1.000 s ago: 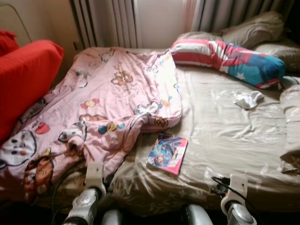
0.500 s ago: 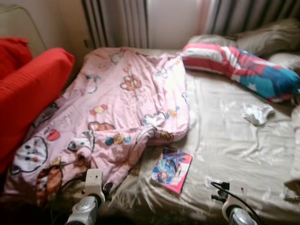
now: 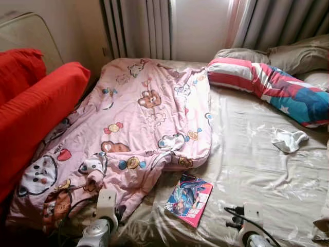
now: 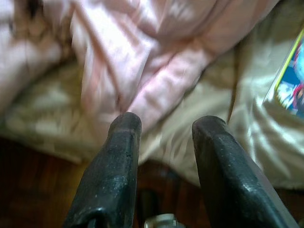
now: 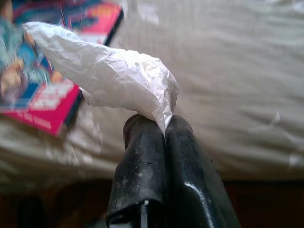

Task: Clean up the room

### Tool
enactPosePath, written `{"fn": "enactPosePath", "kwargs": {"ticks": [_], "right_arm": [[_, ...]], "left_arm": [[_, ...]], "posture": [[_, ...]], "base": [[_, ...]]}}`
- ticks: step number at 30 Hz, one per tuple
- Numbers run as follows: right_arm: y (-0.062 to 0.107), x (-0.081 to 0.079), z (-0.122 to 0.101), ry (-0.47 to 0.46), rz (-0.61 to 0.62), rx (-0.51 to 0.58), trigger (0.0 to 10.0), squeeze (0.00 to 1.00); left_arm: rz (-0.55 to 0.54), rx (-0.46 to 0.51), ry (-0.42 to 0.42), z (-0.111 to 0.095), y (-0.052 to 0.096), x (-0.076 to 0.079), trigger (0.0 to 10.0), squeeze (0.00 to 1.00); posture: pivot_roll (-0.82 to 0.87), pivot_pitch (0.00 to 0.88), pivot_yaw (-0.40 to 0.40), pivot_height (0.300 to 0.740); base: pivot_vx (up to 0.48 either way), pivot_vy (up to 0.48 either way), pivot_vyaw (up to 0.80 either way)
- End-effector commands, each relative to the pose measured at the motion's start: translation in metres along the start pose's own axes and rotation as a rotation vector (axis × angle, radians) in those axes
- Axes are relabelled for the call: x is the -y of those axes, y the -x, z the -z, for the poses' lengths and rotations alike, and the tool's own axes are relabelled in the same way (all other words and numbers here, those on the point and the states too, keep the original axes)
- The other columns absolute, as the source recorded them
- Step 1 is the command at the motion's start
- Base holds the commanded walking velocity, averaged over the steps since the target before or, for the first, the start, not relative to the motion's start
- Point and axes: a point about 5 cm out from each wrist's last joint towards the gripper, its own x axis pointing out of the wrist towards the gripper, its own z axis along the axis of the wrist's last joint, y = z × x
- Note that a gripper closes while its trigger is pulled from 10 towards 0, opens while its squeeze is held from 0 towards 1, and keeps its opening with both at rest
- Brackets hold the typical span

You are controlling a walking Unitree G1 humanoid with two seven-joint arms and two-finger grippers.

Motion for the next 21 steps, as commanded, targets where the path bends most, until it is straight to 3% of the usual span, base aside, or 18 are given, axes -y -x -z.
{"fn": "enactPosePath", "kwargs": {"ticks": [1,7,14,21], "right_arm": [[0.002,0.0,0.01,0.011,0.0,-0.042,10.0,0.0],[0.005,0.005,0.021,0.009,0.02,-0.078,10.0,0.0],[0.001,-0.005,0.008,0.007,0.015,-0.04,10.0,0.0],[0.001,-0.007,0.008,0.004,0.009,-0.035,10.0,0.0]], "left_arm": [[-0.026,-0.043,0.012,0.01,0.003,-0.006,10.0,0.0],[-0.034,-0.058,0.014,0.014,0.004,-0.01,10.0,0.0],[-0.091,-0.011,-0.006,0.005,0.005,-0.026,10.0,0.0],[-0.079,-0.04,-0.02,0.006,0.006,-0.031,10.0,0.0]], "posture": [[0.02,0.0,-0.028,0.74],[0.03,0.0,-0.021,0.74],[0.02,0.0,-0.017,0.74],[0.02,0.0,-0.008,0.74]], "base": [[0.0,0.0,0.0],[0.0,0.0,0.0],[0.0,0.0,0.0],[0.0,0.0,0.0]]}}
